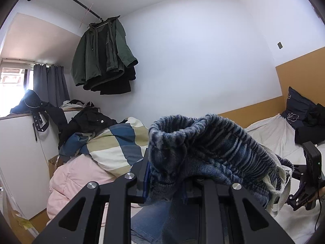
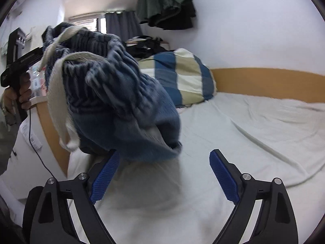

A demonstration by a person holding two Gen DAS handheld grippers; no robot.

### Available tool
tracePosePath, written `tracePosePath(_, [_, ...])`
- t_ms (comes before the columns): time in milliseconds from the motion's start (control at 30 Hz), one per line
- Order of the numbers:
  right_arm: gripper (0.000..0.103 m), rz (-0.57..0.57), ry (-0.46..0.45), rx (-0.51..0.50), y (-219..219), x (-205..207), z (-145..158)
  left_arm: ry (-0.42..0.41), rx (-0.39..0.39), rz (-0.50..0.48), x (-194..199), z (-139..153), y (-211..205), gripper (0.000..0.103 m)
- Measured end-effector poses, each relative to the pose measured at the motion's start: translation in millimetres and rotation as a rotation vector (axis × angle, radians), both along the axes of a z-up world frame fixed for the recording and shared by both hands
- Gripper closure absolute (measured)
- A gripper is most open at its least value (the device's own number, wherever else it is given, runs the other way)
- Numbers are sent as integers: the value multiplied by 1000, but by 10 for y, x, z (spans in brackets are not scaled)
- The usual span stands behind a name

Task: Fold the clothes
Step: 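Raise the pants by the waistband with both grippers to hang them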

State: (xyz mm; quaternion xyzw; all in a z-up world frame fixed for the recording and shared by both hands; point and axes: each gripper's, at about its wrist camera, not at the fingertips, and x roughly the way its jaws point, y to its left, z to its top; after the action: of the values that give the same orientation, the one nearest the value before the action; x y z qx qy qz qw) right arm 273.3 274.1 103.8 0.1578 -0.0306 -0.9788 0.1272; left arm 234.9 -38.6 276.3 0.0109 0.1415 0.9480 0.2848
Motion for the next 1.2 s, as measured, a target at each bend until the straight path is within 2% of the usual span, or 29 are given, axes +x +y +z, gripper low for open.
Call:
tracePosePath(100, [8,66,18,164,-437,-88,162,8,3,-8,4,59,-98,80])
tracePosePath(167, [12,57,32,197,-566,-179,263,4,16,-7,-14,110,-138,80])
tracePosePath(200, [41,61,12,170,-580,-254,319,-2,15,0,-37,141,-135,80])
tracePosePath(233, [86,71,-29,135,-579,-337,377,-9,14,6,-61,174,-129,80])
tracePosePath(300, [86,15,-77,113,-570,-419,544,-20,18,20,-117,279,-124,80])
tracePosePath(333, [86,-3,-63,119,-570,-378,661,-23,28,20,-128,358,-135,80])
tracePosePath(400, [87,-81,-8,155,-572,-170,1201,-7,59,14,-113,587,-175,80])
tracePosePath(467, [87,-159,47,191,-573,37,1741,54,106,-1,4,919,-219,80])
tracePosePath(633, [87,-354,186,278,-577,557,3093,170,267,-62,485,2017,-533,80])
tracePosePath(733, [87,-447,317,350,-833,1136,4133,226,336,-91,826,2647,-764,80])
tracePosePath(867, [87,-569,426,471,-1324,1846,5222,170,435,-130,1099,3386,-1030,80])
tracePosePath(933, [86,-613,433,535,-1540,2064,5579,108,481,-167,1161,3671,-1131,80])
tracePosePath(967, [86,-631,444,552,-1622,2169,5723,103,507,-167,1211,3772,-1171,80])
tracePosePath(1067, [86,-665,485,571,-1843,2434,6079,134,566,-126,1396,4064,-1296,80])
tracePosePath(1200, [85,-739,544,606,-2060,2659,6516,186,551,-118,1682,4486,-1381,80])
